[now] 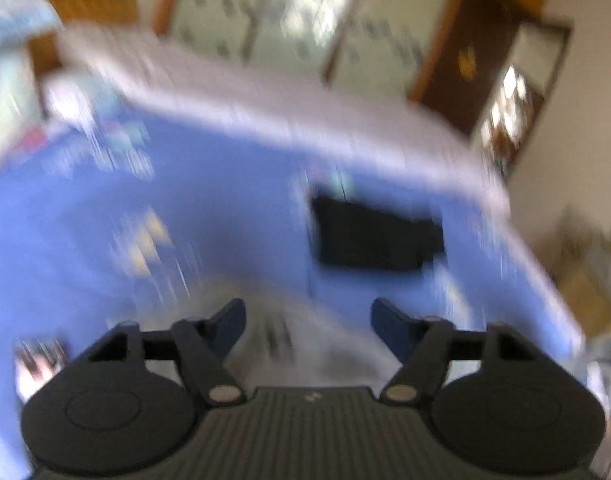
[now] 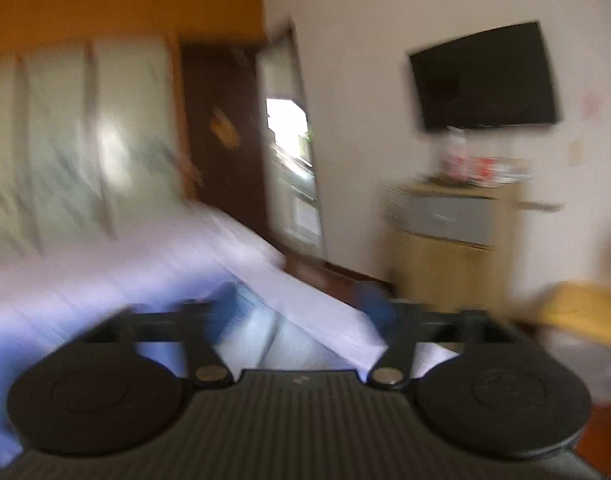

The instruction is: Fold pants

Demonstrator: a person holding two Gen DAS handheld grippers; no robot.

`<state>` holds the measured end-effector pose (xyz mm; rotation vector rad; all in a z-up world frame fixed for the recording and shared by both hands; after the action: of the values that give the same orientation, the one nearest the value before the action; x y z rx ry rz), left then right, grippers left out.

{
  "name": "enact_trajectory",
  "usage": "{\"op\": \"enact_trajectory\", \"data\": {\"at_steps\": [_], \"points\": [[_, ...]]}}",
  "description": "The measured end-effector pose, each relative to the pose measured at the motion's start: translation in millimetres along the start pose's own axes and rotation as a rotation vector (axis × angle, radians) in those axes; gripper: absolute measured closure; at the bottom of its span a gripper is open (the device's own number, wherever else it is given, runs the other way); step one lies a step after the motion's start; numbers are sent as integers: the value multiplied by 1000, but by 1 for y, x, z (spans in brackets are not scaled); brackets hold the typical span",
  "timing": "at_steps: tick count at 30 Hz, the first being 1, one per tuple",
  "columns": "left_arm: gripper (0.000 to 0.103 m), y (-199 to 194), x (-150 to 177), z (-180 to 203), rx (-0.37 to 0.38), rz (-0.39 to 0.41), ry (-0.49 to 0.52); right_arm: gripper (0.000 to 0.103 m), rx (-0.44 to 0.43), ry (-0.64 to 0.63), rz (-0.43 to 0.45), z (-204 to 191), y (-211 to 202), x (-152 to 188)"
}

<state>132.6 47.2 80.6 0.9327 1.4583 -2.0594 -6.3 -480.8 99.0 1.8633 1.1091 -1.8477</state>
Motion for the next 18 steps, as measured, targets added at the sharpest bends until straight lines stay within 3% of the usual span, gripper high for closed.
{"op": "enact_trajectory", "data": {"at_steps": [3, 6, 7, 8, 9, 10, 11, 12, 13, 14, 16, 17, 18], "points": [[30, 54, 52, 13, 68, -233, -35, 28, -205, 34, -102, -5, -6, 43], [30, 101, 84, 6, 62, -395, -114, 28, -414, -73, -128, -32, -32, 80], [30, 115, 89, 1, 54, -422, -154, 28, -505, -140, -150, -48, -42, 94], [23, 120, 88, -3, 54, -387, -184, 27, -566, -203, -169, -62, -50, 104], [24, 122, 84, -6, 51, -346, -207, 27, -615, -266, -188, -76, -54, 113], [29, 126, 78, -7, 35, -331, -225, 27, -656, -331, -209, -90, -57, 124], [53, 133, 76, -4, 25, -328, -233, 26, -695, -408, -232, -106, -58, 138], [67, 139, 73, -7, 17, -332, -232, 24, -712, -466, -249, -120, -54, 147], [77, 144, 71, -9, 15, -341, -233, 24, -718, -518, -266, -134, -52, 161], [80, 147, 70, -12, 23, -351, -253, 25, -716, -566, -293, -149, -47, 177], [83, 143, 72, -13, 38, -354, -277, 43, -698, -637, -356, -170, -29, 200], [85, 136, 66, -14, 44, -344, -274, 88, -680, -679, -401, -178, -17, 209], [86, 124, 59, -16, 60, -320, -270, 95, -662, -682, -436, -181, -14, 209]]}}
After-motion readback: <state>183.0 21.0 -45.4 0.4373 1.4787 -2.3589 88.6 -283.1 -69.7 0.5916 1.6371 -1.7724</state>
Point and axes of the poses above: each gripper's, at about its wrist camera, not at the fingertips, and y roughly the way its jaws point, z to its right, x to its underside, the point moved 1 cm from there along y, roughly the way its jaws point, and after that the axes turned 6 degrees about y, right-handed, at the moved point
